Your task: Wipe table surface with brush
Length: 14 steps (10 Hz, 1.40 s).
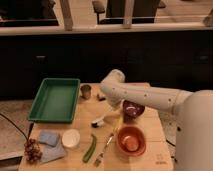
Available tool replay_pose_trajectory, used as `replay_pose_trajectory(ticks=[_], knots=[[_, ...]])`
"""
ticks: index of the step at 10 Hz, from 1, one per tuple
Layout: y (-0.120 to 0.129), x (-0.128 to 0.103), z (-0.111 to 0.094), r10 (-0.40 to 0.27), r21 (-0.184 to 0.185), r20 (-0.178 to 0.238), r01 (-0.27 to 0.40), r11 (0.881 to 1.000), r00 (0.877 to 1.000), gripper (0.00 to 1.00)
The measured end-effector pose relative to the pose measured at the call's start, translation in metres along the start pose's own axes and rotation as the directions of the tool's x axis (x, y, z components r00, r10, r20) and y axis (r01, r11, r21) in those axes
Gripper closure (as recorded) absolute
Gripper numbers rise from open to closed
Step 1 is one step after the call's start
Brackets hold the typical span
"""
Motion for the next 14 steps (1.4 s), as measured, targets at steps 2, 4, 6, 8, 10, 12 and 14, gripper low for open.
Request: replay_pose_trajectory(ticks=[2, 4, 6, 8, 10, 12, 14], knots=[[-0.016, 0.022, 0.001, 0.028, 0.011, -0.004, -0.028, 1.0, 1.0, 1.0], [-0.034, 0.024, 0.001, 0.03, 0.018, 0.0, -0.03, 0.999, 1.0, 1.0], [-0.051, 0.011, 0.001, 0.017, 0.024, 0.009, -0.017, 1.0, 1.0, 1.0], [-0.073, -0.007, 0.001, -0.003, 0.033, 0.029, 0.002, 0.999, 1.0, 1.0], [-0.072, -0.004, 0.001, -0.006, 0.032, 0.032, 0.005, 0.999, 0.999, 1.0], [-0.072, -0.006, 0.002, -0.008, 0.031, 0.033, 0.007, 1.0, 0.999, 1.0], [-0.073, -0.006, 0.002, -0.008, 0.032, 0.032, 0.007, 0.999, 0.999, 1.0]])
